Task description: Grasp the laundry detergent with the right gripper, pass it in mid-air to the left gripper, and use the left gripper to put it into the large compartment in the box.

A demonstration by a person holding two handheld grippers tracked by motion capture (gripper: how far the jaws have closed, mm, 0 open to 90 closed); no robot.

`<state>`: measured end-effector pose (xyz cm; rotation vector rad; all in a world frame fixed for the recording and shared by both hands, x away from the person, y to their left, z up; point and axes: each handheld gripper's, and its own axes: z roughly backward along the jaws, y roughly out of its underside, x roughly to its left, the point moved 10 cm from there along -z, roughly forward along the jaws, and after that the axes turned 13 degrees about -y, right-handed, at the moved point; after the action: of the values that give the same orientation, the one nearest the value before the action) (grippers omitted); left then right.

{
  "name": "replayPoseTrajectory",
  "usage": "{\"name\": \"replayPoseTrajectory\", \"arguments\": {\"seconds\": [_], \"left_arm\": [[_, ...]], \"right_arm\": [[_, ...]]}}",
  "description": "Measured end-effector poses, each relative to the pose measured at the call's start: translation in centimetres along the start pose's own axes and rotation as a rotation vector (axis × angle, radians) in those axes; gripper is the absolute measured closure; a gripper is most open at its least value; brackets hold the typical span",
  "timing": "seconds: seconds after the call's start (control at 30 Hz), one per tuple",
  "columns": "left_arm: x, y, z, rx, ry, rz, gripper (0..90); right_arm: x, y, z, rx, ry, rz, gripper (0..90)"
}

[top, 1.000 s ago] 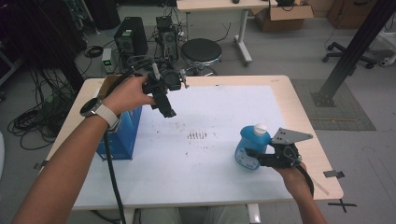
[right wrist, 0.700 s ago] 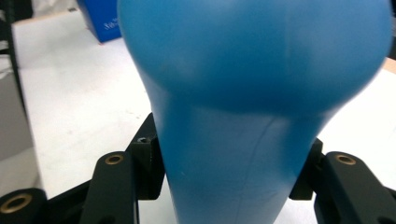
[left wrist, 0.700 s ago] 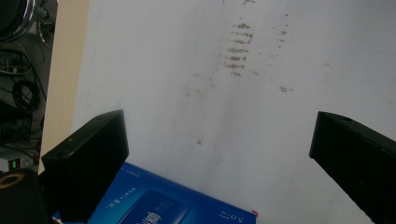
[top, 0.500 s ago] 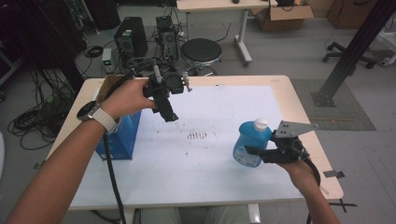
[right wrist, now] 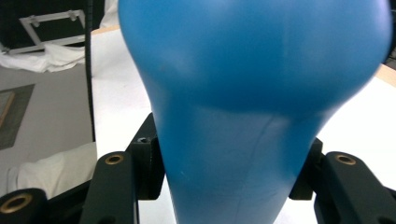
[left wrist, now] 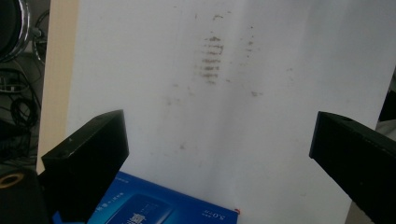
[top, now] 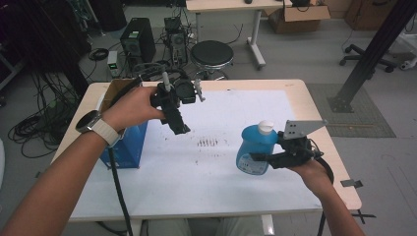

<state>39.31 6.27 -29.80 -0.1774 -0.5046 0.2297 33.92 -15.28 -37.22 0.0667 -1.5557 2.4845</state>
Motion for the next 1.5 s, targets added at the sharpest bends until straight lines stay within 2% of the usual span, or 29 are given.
{"name": "replayPoseTrajectory", "arguments": {"seconds": [0.27, 0.4, 0.53, 0.83, 1.07, 1.3, 1.5], "left_arm": [[-1.3, -1.0, 1.4, -0.023, 0.010, -0.042, 5.1], [-1.7, -1.4, 1.8, -0.035, 0.023, -0.044, 5.3], [-2.1, -1.7, 2.2, -0.045, 0.037, -0.047, 5.3], [-3.6, -2.3, 3.2, -0.055, 0.084, -0.082, 5.4], [-4.2, -2.6, 3.4, -0.064, 0.128, -0.078, 5.6], [-4.4, -2.6, 3.5, -0.072, 0.156, -0.069, 5.6], [-4.9, -2.7, 3.6, -0.078, 0.173, -0.079, 5.6]], "right_arm": [[0.5, -1.1, -0.9, 0.021, -0.056, 0.035, 44.6], [0.7, -1.5, -1.4, 0.026, -0.079, 0.048, 44.7], [0.9, -1.8, -2.0, 0.040, -0.102, 0.059, 44.6], [0.9, -2.4, -3.3, 0.057, -0.130, 0.083, 44.6], [1.2, -2.8, -4.4, 0.068, -0.153, 0.102, 44.7], [1.4, -3.2, -5.5, 0.070, -0.168, 0.112, 44.7], [1.6, -3.7, -6.5, 0.068, -0.181, 0.127, 44.8]]}}
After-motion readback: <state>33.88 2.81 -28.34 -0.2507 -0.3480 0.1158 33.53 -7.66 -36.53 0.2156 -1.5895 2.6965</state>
